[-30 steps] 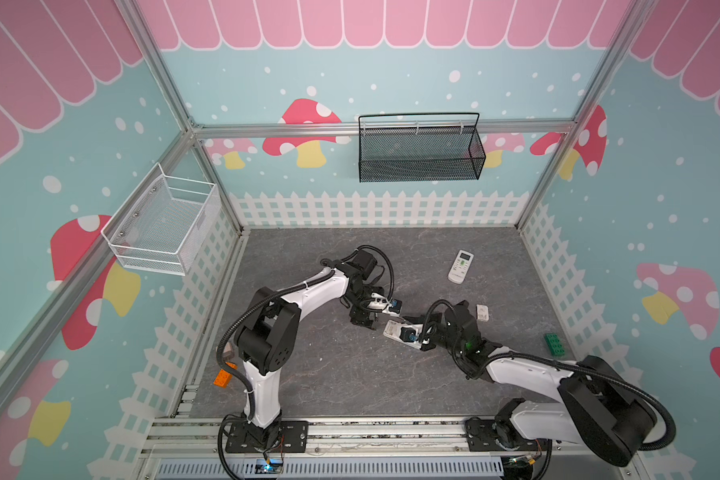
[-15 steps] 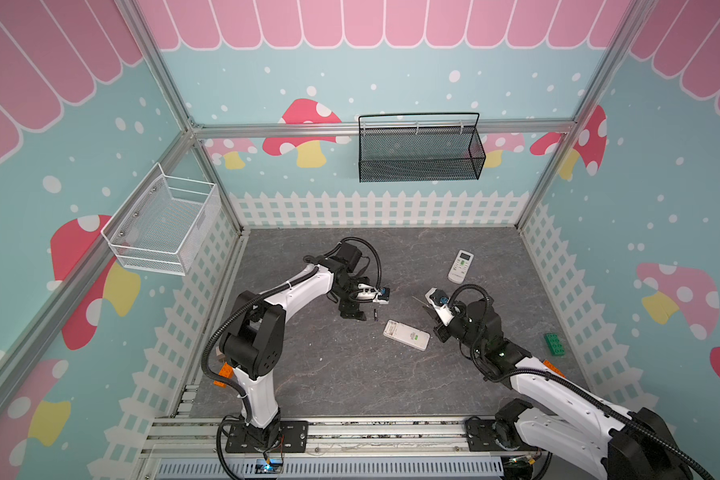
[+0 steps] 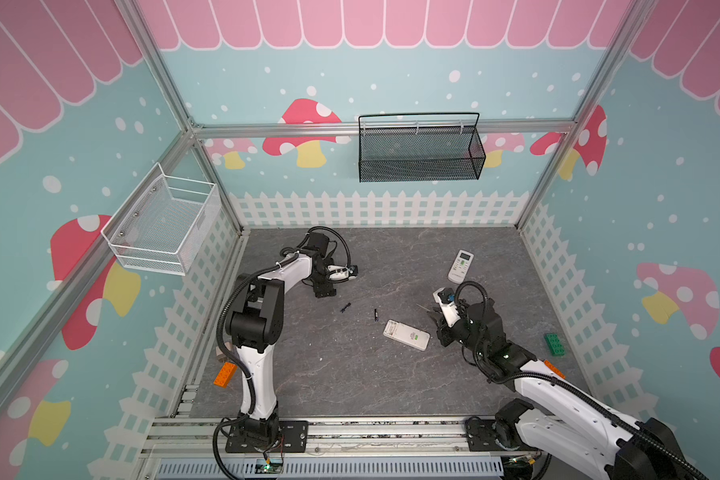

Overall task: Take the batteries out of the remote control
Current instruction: 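Draw the right gripper back with the screwdriver while the left gripper releases the remote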

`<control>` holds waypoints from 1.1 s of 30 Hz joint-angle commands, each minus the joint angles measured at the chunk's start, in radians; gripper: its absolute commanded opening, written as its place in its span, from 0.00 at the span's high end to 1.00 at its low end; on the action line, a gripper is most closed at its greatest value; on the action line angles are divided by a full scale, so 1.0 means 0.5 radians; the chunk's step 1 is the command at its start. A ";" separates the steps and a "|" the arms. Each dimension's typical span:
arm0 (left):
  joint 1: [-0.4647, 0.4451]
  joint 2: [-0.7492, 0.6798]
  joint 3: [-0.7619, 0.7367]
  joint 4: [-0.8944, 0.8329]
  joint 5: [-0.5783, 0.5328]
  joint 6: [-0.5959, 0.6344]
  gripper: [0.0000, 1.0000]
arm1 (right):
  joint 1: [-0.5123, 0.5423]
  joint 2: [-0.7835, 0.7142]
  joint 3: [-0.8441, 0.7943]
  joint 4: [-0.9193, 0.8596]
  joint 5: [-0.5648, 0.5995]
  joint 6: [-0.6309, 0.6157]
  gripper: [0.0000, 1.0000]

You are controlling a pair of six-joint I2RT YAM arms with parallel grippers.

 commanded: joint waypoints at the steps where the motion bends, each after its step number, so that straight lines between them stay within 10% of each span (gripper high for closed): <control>1: -0.046 -0.053 -0.086 -0.022 0.014 0.143 0.15 | -0.022 -0.034 -0.002 -0.045 0.022 0.059 1.00; 21: -0.143 -0.209 0.016 -0.135 0.078 0.183 0.15 | -0.193 -0.001 0.088 -0.129 -0.088 0.114 1.00; 33: -0.664 -0.357 0.188 -0.358 0.162 0.059 0.15 | -0.432 0.075 0.220 -0.287 -0.206 0.357 1.00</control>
